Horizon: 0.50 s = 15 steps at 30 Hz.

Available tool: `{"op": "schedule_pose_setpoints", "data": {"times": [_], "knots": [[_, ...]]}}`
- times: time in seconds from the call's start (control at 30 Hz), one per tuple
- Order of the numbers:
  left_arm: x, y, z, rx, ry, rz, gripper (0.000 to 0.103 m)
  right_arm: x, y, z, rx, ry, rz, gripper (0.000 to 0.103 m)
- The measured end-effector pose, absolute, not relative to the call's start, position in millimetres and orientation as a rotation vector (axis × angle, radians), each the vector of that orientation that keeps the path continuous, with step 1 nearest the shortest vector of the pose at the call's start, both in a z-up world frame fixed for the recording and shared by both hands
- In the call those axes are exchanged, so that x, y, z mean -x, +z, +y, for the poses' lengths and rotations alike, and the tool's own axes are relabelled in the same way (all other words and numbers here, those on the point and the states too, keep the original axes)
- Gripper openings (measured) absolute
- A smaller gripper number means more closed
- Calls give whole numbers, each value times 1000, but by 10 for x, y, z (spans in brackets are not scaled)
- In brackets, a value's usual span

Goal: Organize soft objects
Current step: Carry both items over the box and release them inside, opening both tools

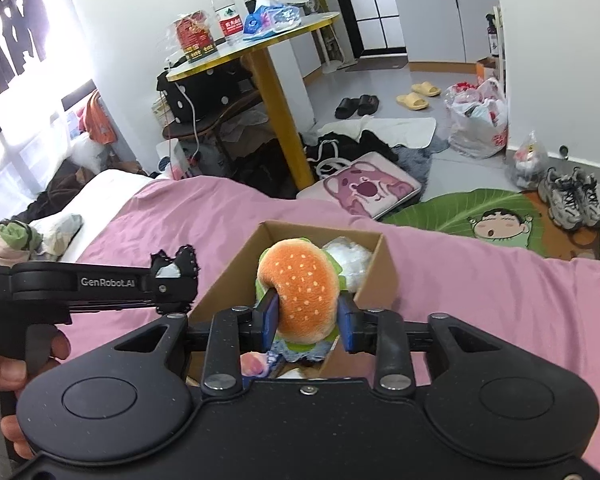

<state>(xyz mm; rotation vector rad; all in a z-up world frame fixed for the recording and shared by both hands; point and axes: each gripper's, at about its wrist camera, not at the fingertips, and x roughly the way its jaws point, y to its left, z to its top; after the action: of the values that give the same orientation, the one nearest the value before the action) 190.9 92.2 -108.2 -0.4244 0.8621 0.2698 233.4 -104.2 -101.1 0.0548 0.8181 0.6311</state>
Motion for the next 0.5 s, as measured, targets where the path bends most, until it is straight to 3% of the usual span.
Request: {"op": "schedule_pose_setpoints", "data": {"times": [0.07, 0.5], "knots": [[-1912, -1087, 938, 426, 264, 864, 34, -2343, -1018, -1045, -59, 621, 822, 48], [-1957, -1062, 915, 407, 225, 877, 35, -2390, -1001, -1219, -94, 558, 815, 49]]}}
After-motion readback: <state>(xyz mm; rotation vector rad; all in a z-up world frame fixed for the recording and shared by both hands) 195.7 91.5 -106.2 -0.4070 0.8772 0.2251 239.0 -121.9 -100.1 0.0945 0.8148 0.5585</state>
